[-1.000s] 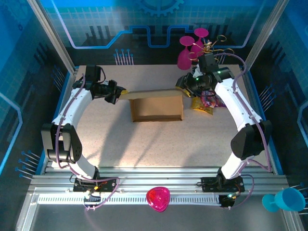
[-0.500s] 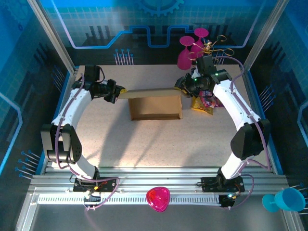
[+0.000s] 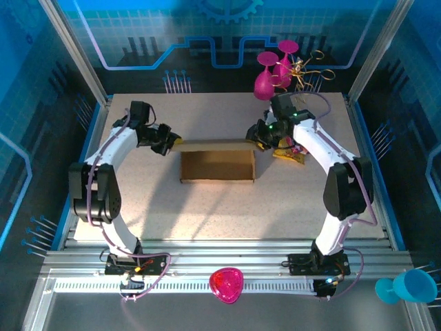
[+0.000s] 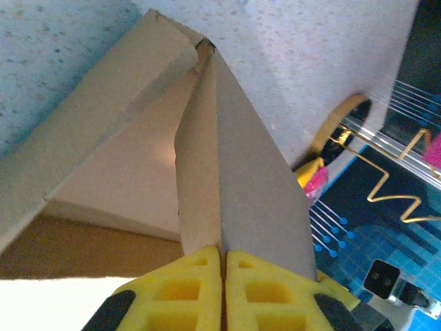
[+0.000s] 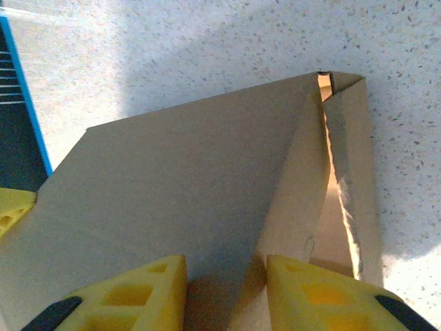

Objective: Fold the paper box

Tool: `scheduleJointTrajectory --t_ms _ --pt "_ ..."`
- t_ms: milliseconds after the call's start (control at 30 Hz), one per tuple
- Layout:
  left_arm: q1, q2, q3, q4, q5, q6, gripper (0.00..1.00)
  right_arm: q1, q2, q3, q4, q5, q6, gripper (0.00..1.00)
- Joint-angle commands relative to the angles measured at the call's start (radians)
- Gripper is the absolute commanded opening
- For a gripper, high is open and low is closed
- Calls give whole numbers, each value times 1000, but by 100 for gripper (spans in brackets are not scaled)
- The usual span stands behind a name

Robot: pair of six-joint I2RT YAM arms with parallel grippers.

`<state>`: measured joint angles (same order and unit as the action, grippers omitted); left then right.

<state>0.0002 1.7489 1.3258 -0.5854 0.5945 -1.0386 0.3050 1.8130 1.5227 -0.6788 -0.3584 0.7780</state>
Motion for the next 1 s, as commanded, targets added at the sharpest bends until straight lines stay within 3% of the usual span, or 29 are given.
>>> scheduleJointTrajectory --t_ms 0,333,800,967 --pt "-5 24 -9 -17 26 77 13 24 32 -4 56 -10 -40 35" --pt "-8 30 31 -240 -103 268 37 57 24 -7 -4 70 -97 35" --pt "-29 -28 -10 -334 -261 396 36 110 4 -35 -68 191 -194 29" --pt "-31 -45 -37 -353 -302 447 39 117 -17 -89 -59 205 -218 32"
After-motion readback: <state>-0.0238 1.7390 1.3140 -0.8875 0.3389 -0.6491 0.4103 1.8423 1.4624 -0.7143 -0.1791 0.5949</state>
